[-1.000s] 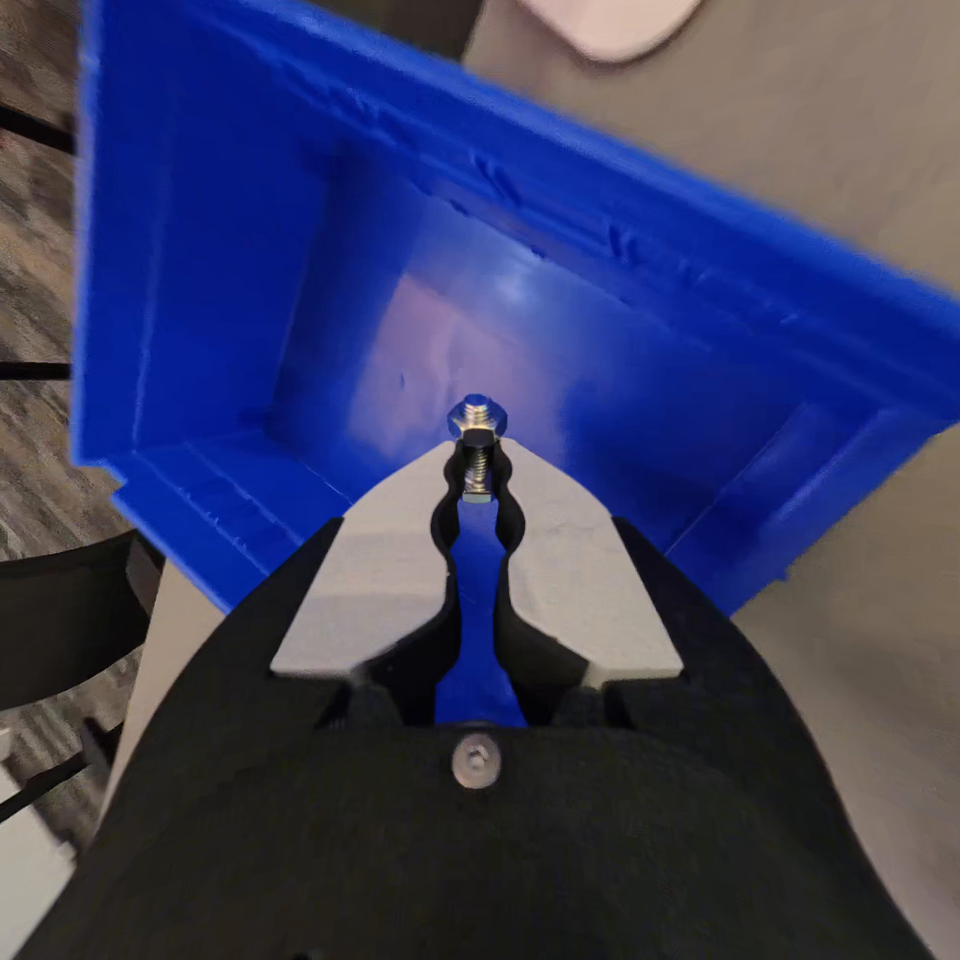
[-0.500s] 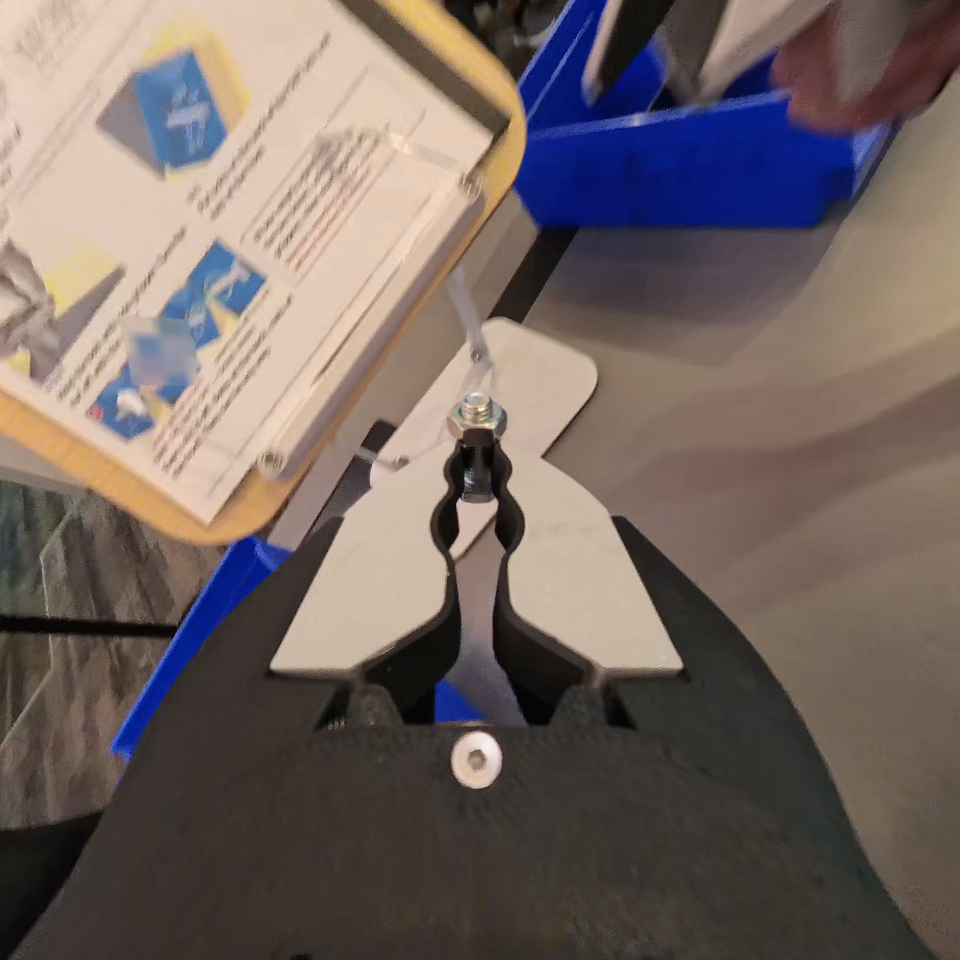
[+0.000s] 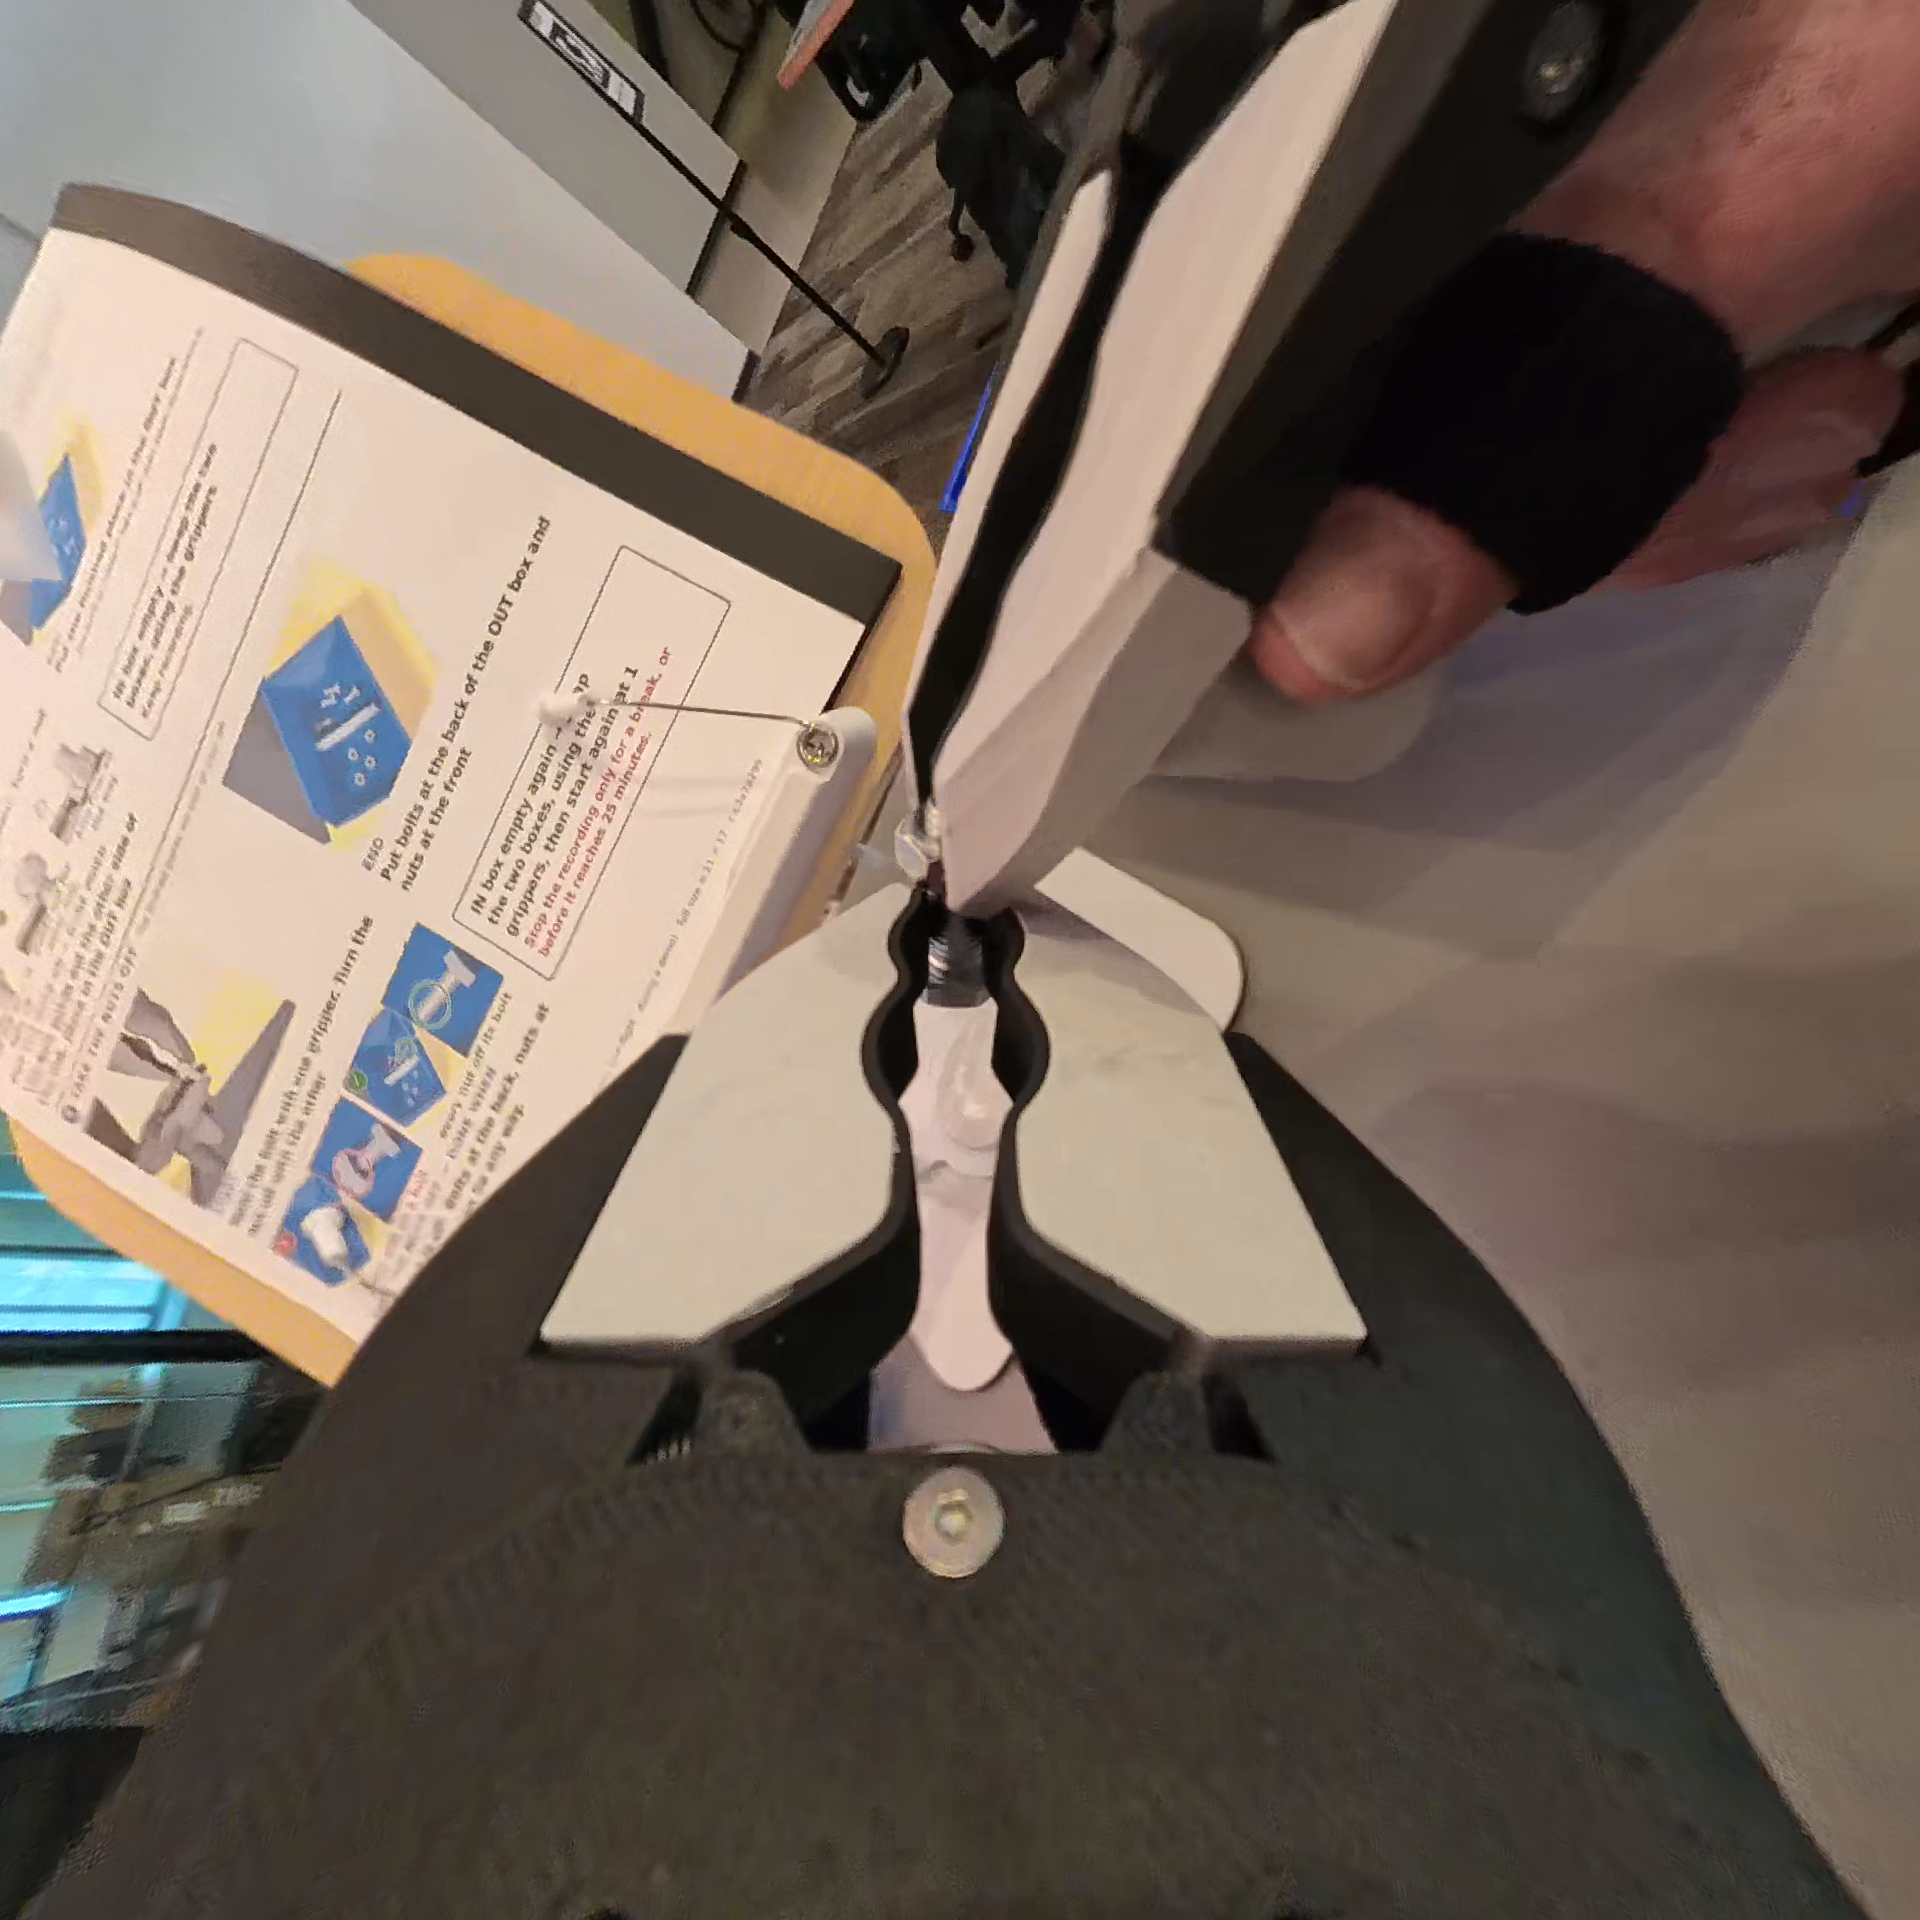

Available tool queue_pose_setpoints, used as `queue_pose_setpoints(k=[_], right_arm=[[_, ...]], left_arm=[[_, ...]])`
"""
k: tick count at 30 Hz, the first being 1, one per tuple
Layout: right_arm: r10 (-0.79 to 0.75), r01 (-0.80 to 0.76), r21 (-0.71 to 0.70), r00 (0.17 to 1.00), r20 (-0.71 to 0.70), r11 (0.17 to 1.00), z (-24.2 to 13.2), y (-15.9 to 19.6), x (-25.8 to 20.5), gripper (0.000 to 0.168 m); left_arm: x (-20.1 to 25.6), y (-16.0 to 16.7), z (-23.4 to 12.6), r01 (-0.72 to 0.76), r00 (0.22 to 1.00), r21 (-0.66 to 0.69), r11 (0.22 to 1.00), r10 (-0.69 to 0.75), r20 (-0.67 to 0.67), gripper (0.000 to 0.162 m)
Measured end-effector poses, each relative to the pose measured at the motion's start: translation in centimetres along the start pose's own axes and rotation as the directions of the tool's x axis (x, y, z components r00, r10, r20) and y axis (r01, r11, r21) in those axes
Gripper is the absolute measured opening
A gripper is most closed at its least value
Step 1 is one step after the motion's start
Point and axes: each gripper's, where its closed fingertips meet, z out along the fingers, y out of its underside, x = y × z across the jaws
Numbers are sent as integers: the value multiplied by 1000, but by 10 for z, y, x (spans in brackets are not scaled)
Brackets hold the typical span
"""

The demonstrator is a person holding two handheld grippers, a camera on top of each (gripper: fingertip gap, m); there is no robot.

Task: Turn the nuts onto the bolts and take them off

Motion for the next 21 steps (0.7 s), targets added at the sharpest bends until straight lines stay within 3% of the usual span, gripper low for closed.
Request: queue_pose_setpoints(k=[5, 12, 21], right_arm=[[34, -34, -20, 999, -11, 999, 0, 5, 6, 19], [17, -17, -13, 1000, -13, 1000, -3, 3, 8, 18], [-79, 93, -124, 990, 117, 988, -16, 8, -9, 18]], left_arm=[[3, -4, 7, -90, 995, -24, 996, 92, 48, 9], [3, -9, 9, -13, 1000, 33, 999, 13, -6, 10], [19, 0, 11, 118, 969, 79, 990, -98, -225, 63]])
